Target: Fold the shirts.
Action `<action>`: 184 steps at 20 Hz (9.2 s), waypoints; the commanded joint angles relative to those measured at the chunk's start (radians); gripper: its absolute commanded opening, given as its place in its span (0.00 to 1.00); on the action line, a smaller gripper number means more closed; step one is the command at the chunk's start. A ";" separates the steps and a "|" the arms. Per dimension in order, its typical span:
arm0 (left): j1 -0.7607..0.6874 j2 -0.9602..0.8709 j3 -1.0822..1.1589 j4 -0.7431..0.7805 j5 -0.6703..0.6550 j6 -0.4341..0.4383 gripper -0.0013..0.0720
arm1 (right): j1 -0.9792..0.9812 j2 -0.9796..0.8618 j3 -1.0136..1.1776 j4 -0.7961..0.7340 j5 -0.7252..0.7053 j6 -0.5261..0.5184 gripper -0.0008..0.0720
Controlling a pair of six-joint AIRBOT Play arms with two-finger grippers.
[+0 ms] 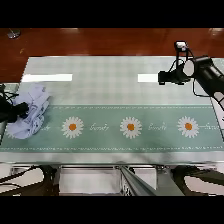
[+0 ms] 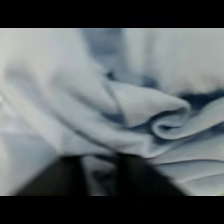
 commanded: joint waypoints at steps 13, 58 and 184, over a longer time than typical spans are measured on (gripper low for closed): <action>-0.292 0.495 0.492 -1.037 0.031 0.428 0.05 | 0.002 0.698 0.083 0.012 0.158 -0.009 0.86; -0.777 0.014 -0.381 -1.234 0.244 0.582 0.05 | -0.163 0.064 -0.484 0.885 0.014 -0.447 0.86; -0.399 0.225 0.208 -0.553 0.230 0.281 0.05 | -0.222 0.319 -0.308 0.871 -0.113 -0.480 0.04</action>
